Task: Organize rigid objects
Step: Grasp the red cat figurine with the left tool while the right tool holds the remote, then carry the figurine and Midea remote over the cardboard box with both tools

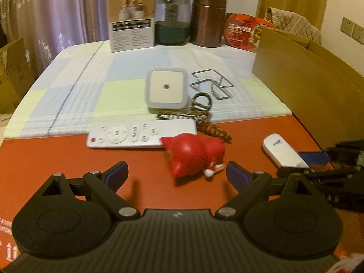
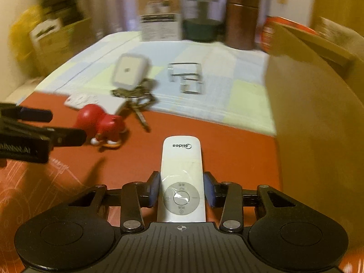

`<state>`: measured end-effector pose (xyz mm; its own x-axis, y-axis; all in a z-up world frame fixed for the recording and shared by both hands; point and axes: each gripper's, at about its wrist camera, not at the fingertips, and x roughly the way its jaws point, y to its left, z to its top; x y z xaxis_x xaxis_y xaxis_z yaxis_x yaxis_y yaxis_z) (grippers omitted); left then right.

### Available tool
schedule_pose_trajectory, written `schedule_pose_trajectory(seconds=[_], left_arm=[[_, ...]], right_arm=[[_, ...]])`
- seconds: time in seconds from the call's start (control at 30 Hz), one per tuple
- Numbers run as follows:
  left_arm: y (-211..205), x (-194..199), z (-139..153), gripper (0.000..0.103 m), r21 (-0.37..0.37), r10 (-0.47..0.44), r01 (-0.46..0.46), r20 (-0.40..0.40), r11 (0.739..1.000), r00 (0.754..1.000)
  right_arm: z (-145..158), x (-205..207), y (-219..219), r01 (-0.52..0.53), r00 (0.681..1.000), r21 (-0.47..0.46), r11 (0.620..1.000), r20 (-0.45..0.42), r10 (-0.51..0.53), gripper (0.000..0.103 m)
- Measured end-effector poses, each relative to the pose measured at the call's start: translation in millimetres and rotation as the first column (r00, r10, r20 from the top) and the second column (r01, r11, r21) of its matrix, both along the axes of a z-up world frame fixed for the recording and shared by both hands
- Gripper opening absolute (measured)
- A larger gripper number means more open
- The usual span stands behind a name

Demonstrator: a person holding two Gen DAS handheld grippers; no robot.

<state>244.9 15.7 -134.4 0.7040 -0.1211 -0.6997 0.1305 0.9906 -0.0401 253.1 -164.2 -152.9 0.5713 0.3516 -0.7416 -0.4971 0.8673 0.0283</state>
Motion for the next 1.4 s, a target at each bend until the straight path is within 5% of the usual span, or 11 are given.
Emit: schedule_pose_trajectory(seconds=[0.37, 0.6, 0.77, 1.1, 1.4], left_arm=[[-26, 19, -16, 0.086, 0.028, 0.083, -0.085, 0.059, 0.996, 0.995], [-31, 20, -21, 0.064, 0.054, 0.076, -0.080, 0.065, 0.995, 0.995], [-31, 10, -20, 0.064, 0.071, 0.083, -0.087, 0.053, 0.994, 0.995], [-32, -29, 1, 0.063, 0.030, 0.051, -0.051, 0.001, 0.998, 0.999], [-30, -70, 47, 0.063, -0.015, 0.085, -0.084, 0.023, 0.996, 0.996]], right_arm=[[-1, -13, -15, 0.031, 0.999, 0.037, 0.999, 0.007, -0.031, 0.038], [-2, -14, -16, 0.028, 0.999, 0.041, 0.999, 0.017, -0.029, 0.038], [-2, -14, -16, 0.028, 0.999, 0.039, 0.999, 0.016, -0.029, 0.038], [10, -33, -21, 0.030, 1.000, 0.051, 0.998, 0.004, -0.030, 0.037], [52, -69, -35, 0.055, 0.998, 0.081, 0.995, 0.038, -0.058, 0.037]])
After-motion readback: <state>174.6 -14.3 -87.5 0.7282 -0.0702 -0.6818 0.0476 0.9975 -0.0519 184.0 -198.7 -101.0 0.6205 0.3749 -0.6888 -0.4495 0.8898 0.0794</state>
